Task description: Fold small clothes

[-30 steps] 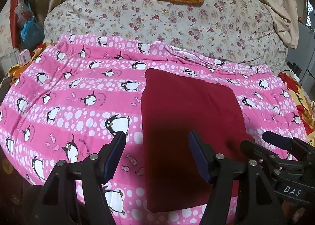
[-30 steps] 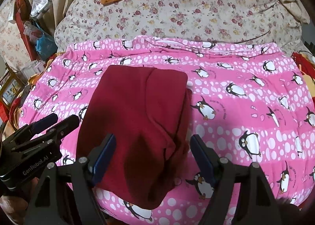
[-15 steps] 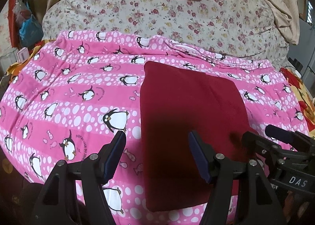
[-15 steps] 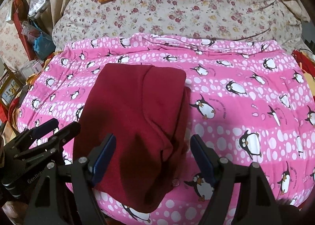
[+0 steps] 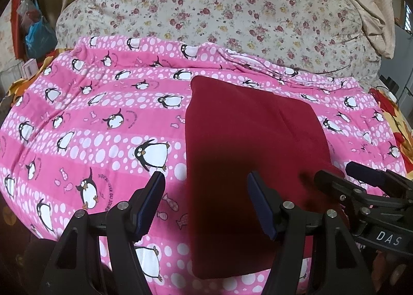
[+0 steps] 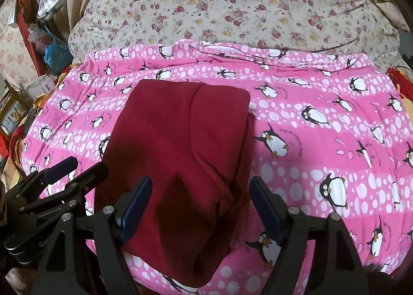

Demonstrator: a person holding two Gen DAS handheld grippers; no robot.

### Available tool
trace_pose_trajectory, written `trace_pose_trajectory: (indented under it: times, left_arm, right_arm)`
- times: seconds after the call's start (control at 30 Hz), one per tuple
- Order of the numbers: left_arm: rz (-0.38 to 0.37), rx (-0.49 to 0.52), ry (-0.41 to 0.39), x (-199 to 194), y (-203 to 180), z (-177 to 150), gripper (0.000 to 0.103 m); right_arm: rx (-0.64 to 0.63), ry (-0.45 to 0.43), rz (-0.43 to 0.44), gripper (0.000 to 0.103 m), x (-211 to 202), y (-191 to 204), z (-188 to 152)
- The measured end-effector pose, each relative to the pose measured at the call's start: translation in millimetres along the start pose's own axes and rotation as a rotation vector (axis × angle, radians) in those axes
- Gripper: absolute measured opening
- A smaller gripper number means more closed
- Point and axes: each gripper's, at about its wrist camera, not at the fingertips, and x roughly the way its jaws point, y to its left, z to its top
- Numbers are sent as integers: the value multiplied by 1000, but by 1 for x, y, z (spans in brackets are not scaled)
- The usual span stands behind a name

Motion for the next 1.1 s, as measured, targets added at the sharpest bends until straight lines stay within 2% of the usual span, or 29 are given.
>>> trace_pose_trajectory:
  times: [1.1]
  left_arm:
    - [1, 4, 7, 5, -2, 1, 46]
  right_arm:
    - [0, 20, 0, 81, 9, -1, 2]
